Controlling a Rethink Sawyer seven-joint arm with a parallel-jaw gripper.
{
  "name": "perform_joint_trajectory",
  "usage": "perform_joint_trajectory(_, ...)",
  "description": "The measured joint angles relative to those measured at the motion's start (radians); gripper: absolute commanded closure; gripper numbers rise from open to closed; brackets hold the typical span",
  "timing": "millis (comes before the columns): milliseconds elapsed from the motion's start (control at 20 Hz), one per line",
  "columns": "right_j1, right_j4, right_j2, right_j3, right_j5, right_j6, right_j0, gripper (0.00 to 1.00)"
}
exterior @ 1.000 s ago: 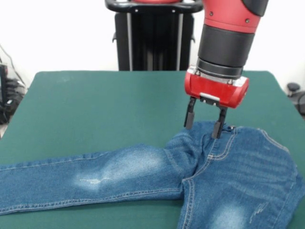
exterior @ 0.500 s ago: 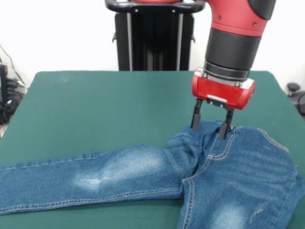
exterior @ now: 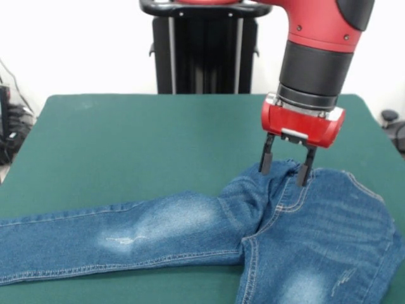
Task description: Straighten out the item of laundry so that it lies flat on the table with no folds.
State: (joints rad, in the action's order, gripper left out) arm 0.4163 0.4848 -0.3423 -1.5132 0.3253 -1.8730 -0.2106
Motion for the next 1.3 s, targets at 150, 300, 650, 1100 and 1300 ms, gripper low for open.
perform_joint_trajectory(150,0.000,0.000,0.001,0.000,-0.007,0.000,0.001,0.00)
perform_joint_trajectory(300,0.000,0.000,0.006,0.000,-0.023,0.000,0.006,0.00)
perform_joint_trajectory(650,-0.003,0.000,0.030,0.000,-0.061,0.000,0.017,0.00)
perform_joint_trajectory(1100,-0.072,0.000,0.035,0.000,-0.080,0.000,0.017,0.00)
perform_joint_trajectory(1300,-0.091,0.000,0.037,-0.002,-0.080,0.000,0.017,0.00)
